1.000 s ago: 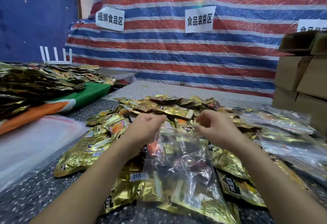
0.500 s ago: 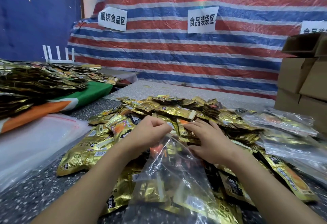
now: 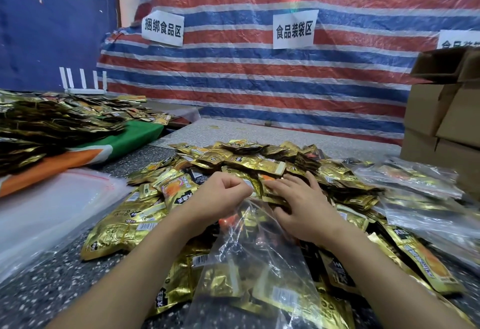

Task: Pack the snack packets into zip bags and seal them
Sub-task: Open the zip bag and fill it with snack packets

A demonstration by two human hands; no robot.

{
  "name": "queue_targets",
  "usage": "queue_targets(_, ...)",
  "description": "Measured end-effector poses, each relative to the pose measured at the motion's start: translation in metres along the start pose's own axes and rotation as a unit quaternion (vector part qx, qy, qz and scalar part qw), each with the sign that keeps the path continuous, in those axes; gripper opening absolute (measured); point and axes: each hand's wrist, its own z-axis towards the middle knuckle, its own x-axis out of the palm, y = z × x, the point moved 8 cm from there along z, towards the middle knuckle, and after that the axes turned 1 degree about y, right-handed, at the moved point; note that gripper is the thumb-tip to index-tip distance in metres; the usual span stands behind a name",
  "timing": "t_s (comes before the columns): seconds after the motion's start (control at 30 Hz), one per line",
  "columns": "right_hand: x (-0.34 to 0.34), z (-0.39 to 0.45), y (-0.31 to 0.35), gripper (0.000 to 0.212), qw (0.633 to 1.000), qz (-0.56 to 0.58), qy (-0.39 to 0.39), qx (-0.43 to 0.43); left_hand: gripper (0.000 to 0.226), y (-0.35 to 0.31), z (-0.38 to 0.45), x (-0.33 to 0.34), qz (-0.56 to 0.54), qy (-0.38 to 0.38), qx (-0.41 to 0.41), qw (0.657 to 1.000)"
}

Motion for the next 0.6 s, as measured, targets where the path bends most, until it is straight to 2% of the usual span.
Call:
queue_targets(0.1,-0.019,0.0,-0.004,0.048,0.988,0.108,-0.102,0.03,0.048,-0.002,0.0,-0.003,0.003,-0.012,0.003,1.0)
queue_targets(0.17,-0.025,-0.001,-0.012,0.031,0.97,0.192,-0.141,0.053,0.048,-0.002,0.0,-0.003,0.006,-0.015,0.004,1.0)
queue_targets(0.27,-0.034,-0.003,-0.021,0.017,0.911,0.355,-0.184,0.101,0.048,-0.002,-0.001,-0.002,0.01,-0.013,0.002,1.0)
queue_targets(0.33,-0.039,-0.006,-0.032,0.02,0.855,0.442,-0.213,0.165,0.048,-0.002,0.0,-0.003,0.01,-0.019,0.005,1.0)
queue_targets(0.4,-0.037,-0.01,-0.042,0.025,0.787,0.533,-0.211,0.229,0.046,-0.001,0.0,-0.004,0.008,-0.027,0.007,1.0)
queue_targets(0.5,-0.028,-0.013,-0.051,0.024,0.642,0.683,-0.203,0.283,0.046,-0.001,-0.001,-0.003,0.009,-0.024,0.008,1.0)
queue_targets(0.6,-0.019,-0.014,-0.053,0.037,0.538,0.761,-0.177,0.315,0.045,-0.001,0.0,-0.003,0.014,-0.026,0.005,1.0)
